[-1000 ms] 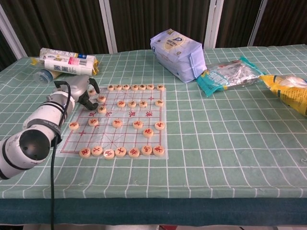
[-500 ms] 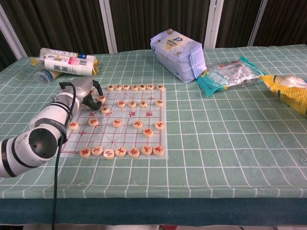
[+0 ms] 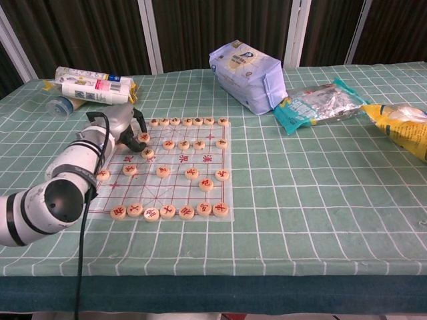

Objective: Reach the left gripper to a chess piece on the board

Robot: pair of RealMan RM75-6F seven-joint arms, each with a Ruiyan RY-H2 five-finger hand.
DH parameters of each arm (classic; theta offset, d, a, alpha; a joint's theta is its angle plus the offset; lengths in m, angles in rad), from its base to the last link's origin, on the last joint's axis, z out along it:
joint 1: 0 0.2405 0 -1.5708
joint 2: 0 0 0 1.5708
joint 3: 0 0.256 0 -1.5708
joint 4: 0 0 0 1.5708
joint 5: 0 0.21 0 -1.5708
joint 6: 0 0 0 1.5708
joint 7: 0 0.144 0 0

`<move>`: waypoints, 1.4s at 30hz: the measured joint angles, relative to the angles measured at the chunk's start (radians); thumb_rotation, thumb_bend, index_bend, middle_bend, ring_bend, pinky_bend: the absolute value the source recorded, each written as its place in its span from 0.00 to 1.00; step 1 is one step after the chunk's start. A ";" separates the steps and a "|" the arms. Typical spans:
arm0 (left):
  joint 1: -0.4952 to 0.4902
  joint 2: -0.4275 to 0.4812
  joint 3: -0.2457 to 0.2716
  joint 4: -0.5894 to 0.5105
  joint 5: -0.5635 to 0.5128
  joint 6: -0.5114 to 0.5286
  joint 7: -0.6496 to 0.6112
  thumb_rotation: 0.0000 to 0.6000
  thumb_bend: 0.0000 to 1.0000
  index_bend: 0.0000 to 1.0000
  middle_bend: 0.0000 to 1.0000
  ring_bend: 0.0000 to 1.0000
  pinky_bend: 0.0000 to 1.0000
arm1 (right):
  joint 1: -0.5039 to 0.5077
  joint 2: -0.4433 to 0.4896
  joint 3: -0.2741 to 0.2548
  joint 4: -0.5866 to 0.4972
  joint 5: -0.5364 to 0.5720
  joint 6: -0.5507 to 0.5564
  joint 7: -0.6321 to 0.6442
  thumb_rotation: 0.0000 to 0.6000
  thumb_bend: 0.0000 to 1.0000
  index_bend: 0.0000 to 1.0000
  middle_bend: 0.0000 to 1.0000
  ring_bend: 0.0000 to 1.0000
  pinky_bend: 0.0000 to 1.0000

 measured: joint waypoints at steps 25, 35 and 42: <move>-0.077 -0.042 -0.027 -0.037 -0.021 0.036 0.090 1.00 0.33 0.52 1.00 1.00 1.00 | 0.003 0.018 -0.015 0.007 -0.033 0.011 0.058 1.00 0.20 0.00 0.00 0.00 0.00; -0.111 -0.059 -0.052 0.015 -0.042 0.012 0.090 1.00 0.34 0.52 1.00 1.00 1.00 | 0.003 0.018 -0.015 0.011 -0.032 0.012 0.064 1.00 0.20 0.00 0.00 0.00 0.00; -0.116 -0.067 -0.052 0.029 -0.044 0.004 0.092 1.00 0.34 0.50 1.00 1.00 1.00 | 0.002 0.017 -0.016 0.009 -0.033 0.016 0.062 1.00 0.20 0.00 0.00 0.00 0.00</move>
